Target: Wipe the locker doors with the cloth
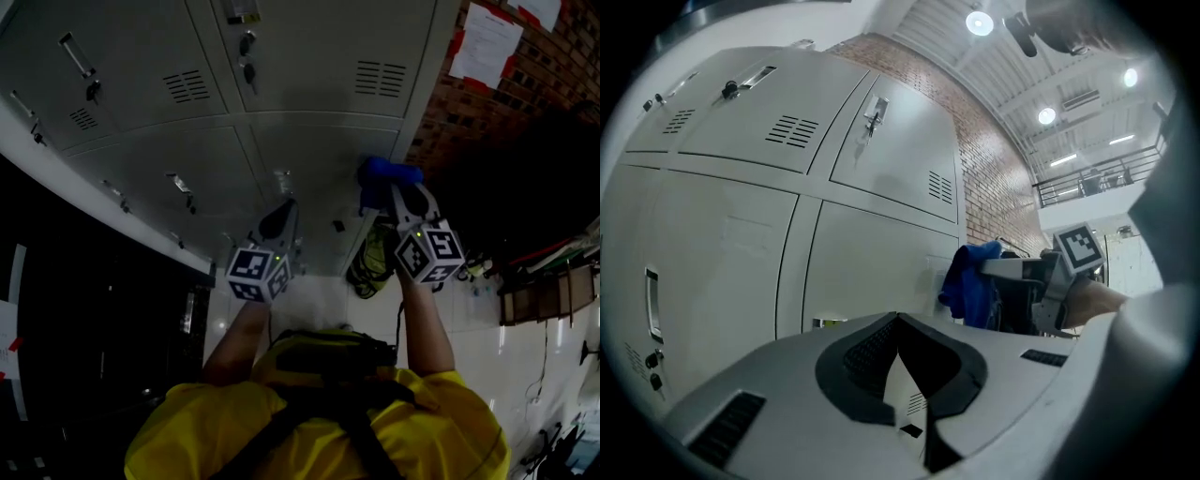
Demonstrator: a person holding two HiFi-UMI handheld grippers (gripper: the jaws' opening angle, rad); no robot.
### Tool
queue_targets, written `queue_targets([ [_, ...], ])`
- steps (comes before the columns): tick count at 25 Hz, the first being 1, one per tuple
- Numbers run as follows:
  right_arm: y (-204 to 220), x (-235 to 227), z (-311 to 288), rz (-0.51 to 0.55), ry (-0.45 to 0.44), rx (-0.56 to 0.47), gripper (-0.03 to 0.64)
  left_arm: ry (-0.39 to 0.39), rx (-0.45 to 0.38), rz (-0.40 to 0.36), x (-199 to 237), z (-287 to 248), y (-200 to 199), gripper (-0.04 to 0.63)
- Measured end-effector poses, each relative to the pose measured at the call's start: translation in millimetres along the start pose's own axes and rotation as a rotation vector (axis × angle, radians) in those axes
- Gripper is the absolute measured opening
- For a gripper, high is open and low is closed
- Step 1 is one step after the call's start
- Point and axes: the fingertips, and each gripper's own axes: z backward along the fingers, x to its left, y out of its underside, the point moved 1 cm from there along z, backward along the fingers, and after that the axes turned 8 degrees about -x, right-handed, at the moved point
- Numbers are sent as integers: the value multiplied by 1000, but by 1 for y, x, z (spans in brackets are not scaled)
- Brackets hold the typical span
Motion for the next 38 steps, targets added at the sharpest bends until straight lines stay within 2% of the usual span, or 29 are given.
queue_targets([
  [4, -27, -10, -33, 40, 25, -61, 72, 1, 16, 2, -1, 1, 6, -5],
  [7, -30, -5, -39, 93, 54, -90, 74, -22, 13, 1, 4, 6, 6, -5],
  [10, -26, 13, -48, 51, 1, -88, 74, -42, 22, -2, 15, 12, 6, -5],
  [13, -17, 52, -68, 59, -73, -74, 73, -71, 21, 3, 26, 22, 7, -5],
  [16, 8, 114, -101, 36, -200, -39, 72, -103, 26, 3, 39, 36, 10, -5],
  [20, 40, 186, -137, 106, -241, -33, 73, -151, 27, 5, 55, 54, 12, -5],
  [23, 44, 199, -140, 90, -264, -11, 72, -166, 27, 7, 64, 62, 9, -5],
  [25, 33, 190, -126, 96, -269, -19, 74, -163, 31, 11, 68, 63, 11, -5],
  [27, 16, 162, -96, 119, -232, -43, 74, -144, 34, 19, 67, 59, 14, -5],
  [31, 10, 48, -36, 157, 16, -17, 74, -73, 42, 27, 54, 43, 20, -5],
  [33, 18, 4, -28, 163, 97, 4, 73, -40, 46, 31, 48, 33, 24, -5],
  [35, 24, -13, -28, 187, 126, -13, 74, -17, 44, 35, 41, 25, 25, -5],
  [38, 31, -7, -31, 195, 131, -16, 74, 7, 32, 33, 32, 17, 23, -5],
])
